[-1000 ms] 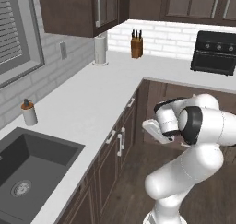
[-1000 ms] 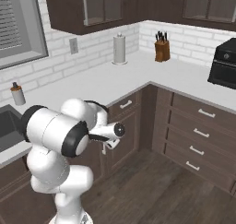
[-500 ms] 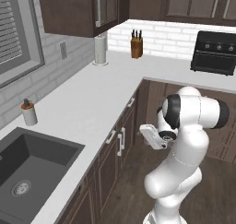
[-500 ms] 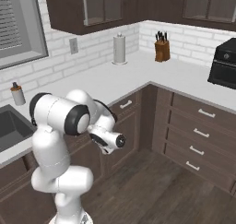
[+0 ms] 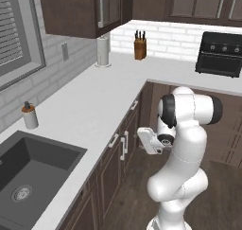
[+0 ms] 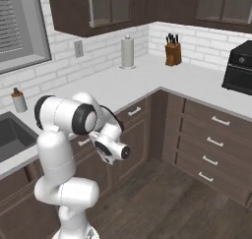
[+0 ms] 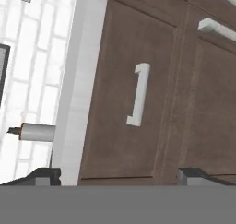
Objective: Take a straw from the drawer in front and place it inside the glass cup on the dining counter.
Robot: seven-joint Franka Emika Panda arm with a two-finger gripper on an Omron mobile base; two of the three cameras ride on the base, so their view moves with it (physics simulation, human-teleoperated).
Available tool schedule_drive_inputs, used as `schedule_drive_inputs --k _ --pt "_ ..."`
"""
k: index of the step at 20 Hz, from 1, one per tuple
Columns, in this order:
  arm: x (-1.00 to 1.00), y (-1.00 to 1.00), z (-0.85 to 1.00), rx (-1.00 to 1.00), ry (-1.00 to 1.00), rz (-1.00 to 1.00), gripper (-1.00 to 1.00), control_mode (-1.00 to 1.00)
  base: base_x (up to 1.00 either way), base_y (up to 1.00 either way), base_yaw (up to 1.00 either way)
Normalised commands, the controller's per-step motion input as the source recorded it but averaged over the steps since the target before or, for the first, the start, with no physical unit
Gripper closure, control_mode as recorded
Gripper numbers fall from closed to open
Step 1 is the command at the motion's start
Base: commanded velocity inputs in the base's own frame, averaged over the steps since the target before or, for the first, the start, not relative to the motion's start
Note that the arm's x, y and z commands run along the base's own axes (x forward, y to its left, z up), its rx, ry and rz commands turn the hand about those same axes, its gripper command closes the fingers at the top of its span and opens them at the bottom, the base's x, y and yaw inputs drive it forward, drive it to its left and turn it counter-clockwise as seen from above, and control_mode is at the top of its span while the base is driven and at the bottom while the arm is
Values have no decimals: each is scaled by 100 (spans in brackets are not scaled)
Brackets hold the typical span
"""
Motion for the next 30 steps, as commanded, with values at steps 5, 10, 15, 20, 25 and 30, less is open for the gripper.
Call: schedule_drive_inputs --k 5,10,15,20,25,30 --pt "13 35 -3 3 0 6 -100 -100 0 0 0" --pt "19 28 -23 0 0 5 -100 -100 0 0 0" --pt "22 10 -32 2 0 4 -100 -100 0 0 0" --pt "25 0 -21 9 0 4 -100 -100 0 0 0" --pt "37 2 -15 11 0 3 -100 -100 0 0 0" --pt "48 20 -14 2 0 0 -100 -100 0 0 0"
